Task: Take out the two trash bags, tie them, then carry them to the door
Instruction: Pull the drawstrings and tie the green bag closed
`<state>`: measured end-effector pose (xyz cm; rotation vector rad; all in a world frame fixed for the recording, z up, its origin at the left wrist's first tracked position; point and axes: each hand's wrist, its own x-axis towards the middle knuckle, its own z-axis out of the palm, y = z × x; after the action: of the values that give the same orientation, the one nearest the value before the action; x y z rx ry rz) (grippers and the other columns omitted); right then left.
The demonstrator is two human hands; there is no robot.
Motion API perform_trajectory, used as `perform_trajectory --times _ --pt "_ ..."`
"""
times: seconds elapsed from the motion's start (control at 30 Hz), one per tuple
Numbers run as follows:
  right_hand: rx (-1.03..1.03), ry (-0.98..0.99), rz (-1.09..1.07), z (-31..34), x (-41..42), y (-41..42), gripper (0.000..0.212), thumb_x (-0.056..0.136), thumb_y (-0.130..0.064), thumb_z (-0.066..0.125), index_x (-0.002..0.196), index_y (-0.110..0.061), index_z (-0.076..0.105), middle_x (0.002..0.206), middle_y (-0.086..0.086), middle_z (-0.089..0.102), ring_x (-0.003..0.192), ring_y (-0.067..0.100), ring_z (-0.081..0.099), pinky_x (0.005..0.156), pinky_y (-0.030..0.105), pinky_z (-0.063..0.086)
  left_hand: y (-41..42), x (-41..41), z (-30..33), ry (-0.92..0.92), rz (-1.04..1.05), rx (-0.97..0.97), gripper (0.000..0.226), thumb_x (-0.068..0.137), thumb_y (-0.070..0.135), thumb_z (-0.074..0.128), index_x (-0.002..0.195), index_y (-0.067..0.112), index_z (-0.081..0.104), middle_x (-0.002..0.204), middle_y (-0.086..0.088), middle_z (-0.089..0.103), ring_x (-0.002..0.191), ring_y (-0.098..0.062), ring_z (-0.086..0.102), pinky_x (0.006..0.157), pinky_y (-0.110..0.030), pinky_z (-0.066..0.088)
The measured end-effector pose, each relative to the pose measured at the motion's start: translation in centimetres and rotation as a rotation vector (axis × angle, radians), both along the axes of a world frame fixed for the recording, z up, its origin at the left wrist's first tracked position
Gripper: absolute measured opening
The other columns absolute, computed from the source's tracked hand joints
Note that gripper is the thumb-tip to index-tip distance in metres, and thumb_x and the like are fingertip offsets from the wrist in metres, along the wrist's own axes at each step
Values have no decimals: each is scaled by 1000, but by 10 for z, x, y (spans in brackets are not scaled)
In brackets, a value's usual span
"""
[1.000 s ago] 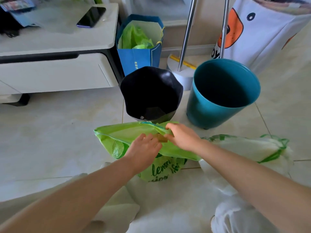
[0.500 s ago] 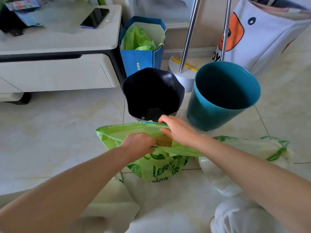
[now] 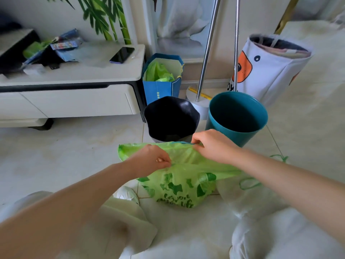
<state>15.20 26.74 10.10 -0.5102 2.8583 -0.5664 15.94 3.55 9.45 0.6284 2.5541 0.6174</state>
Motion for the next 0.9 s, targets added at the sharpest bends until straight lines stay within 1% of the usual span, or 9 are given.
perform_trajectory --times 0.17,0.3,0.4,0.47,0.57,0.63,0.7,0.8,0.9 --pt "3 18 -110 13 27 6 8 88 -23 57 82 -21 63 76 -1 66 74 22 62 69 40 54 3 21 6 -64 -16 9 6 86 23 66 84 28 68 77 22 60 78 -1 60 69 -13 47" --pt "9 -11 -132 11 41 15 7 84 -21 61 78 -19 63 75 3 66 74 25 62 69 41 55 15 25 5 -103 -59 -31 11 87 20 63 93 23 70 80 20 56 75 0 55 67 -12 41" --pt "-6 -26 -151 7 43 19 9 85 -23 61 77 -19 63 75 3 65 71 24 62 68 44 56 24 26 0 -103 -76 -64 19 89 16 57 102 21 70 82 17 50 75 -1 49 72 -17 39" --pt "-22 -35 -169 5 41 23 8 85 -23 62 77 -20 63 76 2 67 71 23 64 69 44 56 28 25 -3 -105 -94 -92 22 90 17 56 107 20 69 84 15 48 81 -5 48 76 -20 39" --pt "-40 -59 -201 4 38 30 7 82 -23 64 75 -22 64 76 -1 69 74 21 66 71 42 57 33 24 -4 -116 -134 -117 21 89 24 62 108 20 69 90 12 49 92 -9 49 80 -21 38" --pt "-48 -84 -226 5 36 33 6 81 -24 65 75 -23 65 77 -3 70 76 20 66 73 41 57 36 24 -4 -133 -147 -125 25 84 28 69 108 21 68 95 10 50 93 -10 48 81 -22 39" --pt "-61 -97 -245 6 35 34 8 80 -23 67 73 -24 64 76 -5 69 76 18 66 74 40 57 39 24 -5 -132 -172 -144 26 81 27 72 105 19 68 96 9 51 93 -10 47 81 -22 39" --pt "-81 -109 -261 8 35 36 13 80 -25 69 70 -27 61 73 -8 67 74 16 66 74 40 57 42 24 -5 -114 -189 -128 15 81 18 71 95 19 69 94 10 54 92 -10 50 77 -20 39" --pt "-112 -103 -272 13 34 33 12 85 -28 66 73 -24 64 73 -8 67 73 15 65 74 38 57 45 21 -1 -86 -165 -76 13 81 16 68 85 27 60 94 9 55 90 -10 52 74 -19 39"
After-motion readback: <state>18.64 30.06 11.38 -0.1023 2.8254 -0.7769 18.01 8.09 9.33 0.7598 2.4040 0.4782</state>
